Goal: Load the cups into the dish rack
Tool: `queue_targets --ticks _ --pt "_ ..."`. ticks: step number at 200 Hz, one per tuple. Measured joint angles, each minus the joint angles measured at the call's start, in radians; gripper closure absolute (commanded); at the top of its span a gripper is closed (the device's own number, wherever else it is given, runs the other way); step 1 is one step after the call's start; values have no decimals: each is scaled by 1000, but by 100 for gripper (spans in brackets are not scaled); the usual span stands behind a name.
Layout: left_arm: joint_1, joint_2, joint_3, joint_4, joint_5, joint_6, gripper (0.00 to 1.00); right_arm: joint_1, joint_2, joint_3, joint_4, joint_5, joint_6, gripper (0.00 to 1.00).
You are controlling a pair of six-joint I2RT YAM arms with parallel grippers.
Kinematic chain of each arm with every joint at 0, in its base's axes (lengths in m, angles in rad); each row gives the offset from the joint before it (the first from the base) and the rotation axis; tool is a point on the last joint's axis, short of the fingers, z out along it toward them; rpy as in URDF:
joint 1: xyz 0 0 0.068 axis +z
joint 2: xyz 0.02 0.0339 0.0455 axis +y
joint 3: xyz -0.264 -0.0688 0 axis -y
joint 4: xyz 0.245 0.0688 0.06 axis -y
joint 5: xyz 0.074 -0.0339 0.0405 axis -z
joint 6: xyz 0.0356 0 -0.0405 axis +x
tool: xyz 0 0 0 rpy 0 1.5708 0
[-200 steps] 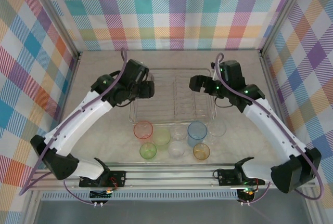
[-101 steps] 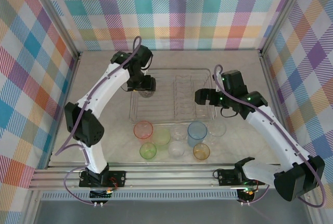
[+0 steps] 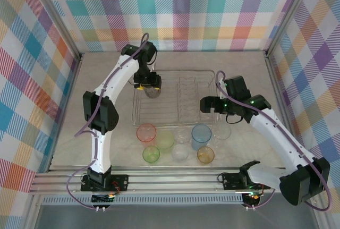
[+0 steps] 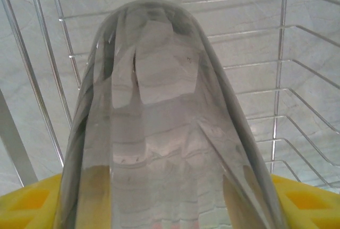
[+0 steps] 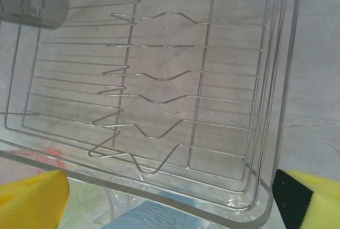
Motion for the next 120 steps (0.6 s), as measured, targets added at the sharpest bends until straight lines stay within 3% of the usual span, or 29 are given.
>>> queue_targets --ticks 97,120 --pt "45 114 143 -70 -11 25 100 0 5 -29 -1 -7 0 1" --pt "46 121 143 -76 -16 26 93 0 6 -30 -1 -8 1 1"
